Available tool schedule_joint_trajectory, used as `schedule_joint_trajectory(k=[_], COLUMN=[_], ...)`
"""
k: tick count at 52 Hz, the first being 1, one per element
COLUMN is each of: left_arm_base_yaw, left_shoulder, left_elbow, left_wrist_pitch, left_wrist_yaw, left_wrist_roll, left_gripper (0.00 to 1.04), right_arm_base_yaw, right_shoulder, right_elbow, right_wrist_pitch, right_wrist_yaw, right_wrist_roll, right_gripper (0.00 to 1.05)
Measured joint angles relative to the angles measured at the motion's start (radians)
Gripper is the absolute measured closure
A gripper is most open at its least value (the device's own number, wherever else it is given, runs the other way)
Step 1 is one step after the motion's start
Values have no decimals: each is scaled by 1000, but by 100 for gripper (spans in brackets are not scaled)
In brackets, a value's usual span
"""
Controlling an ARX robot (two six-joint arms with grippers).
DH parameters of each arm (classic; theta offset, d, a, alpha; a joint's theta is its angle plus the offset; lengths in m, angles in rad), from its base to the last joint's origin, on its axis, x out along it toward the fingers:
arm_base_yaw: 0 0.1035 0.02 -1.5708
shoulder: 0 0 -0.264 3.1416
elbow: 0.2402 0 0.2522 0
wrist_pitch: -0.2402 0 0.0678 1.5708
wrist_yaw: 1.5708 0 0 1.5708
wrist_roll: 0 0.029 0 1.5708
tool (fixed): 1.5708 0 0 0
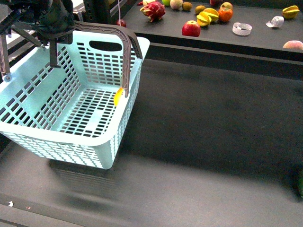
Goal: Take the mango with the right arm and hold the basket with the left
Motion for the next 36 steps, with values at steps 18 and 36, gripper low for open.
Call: schedule_joint_trajectory(k=[18, 36], left_arm_base_yaw=[-23, -62], left_shoulder=[-21, -288], left_elbow=[-19, -274], left_wrist_pitch=[-22, 69], left_wrist_yaw=[2, -27], left_wrist_roll=[4, 242], left_gripper=[33, 6], right_arm_base_yaw=[0, 0], right_shoulder=[0, 0], right_elbow=[0, 0], right_wrist_pitch=[0, 0], right_wrist_yaw=[0, 0], right_wrist_roll=[0, 0], right_gripper=[8, 8])
